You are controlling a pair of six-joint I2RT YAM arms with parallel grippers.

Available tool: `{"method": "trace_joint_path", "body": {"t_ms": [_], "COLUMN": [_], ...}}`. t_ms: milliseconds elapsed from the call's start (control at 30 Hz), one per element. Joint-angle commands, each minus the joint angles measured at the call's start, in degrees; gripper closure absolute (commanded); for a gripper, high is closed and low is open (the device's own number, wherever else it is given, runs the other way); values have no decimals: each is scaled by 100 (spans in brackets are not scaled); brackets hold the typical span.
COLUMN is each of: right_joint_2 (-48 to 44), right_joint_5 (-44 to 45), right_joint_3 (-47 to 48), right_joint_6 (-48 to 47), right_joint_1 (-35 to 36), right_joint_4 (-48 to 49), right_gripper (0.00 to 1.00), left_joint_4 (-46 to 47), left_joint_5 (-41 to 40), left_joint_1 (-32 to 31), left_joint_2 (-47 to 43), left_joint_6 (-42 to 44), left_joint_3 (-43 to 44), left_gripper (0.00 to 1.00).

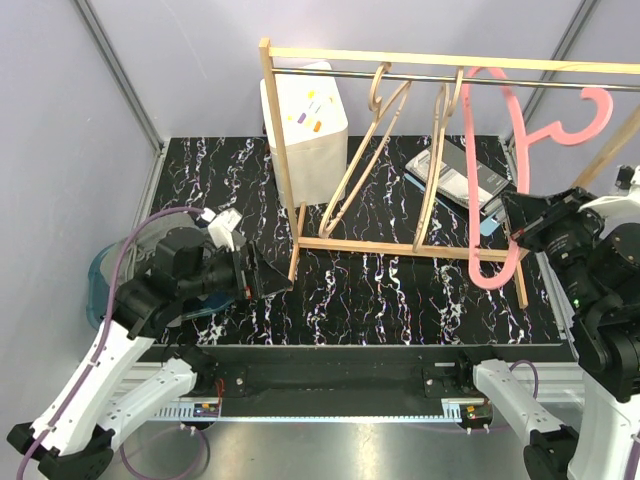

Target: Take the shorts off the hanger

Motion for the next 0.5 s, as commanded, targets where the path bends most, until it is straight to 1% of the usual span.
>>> {"method": "trace_joint_path", "body": {"t_ms": [0,133,167,233,367,467], "right_joint_2": [343,589,607,589,467,370], "right_joint_5": [-212,-125,-107,-116,51,130], "right_joint_3": [284,381,364,259,39,-190], "right_joint_6": [-173,134,353,574,1363,1663], "right_joint_1": [-23,-14,-23,-14,-14,-14], "right_joint_4": [855,917,943,1013,1039,1110], "right_gripper": [100,100,100,100,100,100], "left_joint_4": [970,864,864,838,803,741], "left_joint_5": [1138,1340,1428,1507,1674,1718], "left_joint_1": [-35,-44,-35,-35,-35,-44], "left_joint_2": [-232,-311,-312,-312,-390,-478], "left_joint_6": [-42,19,28,11,-77,-77], "left_joint_3": [200,588,641,720,773,800], "left_gripper": [1,1,1,1,1,1]}}
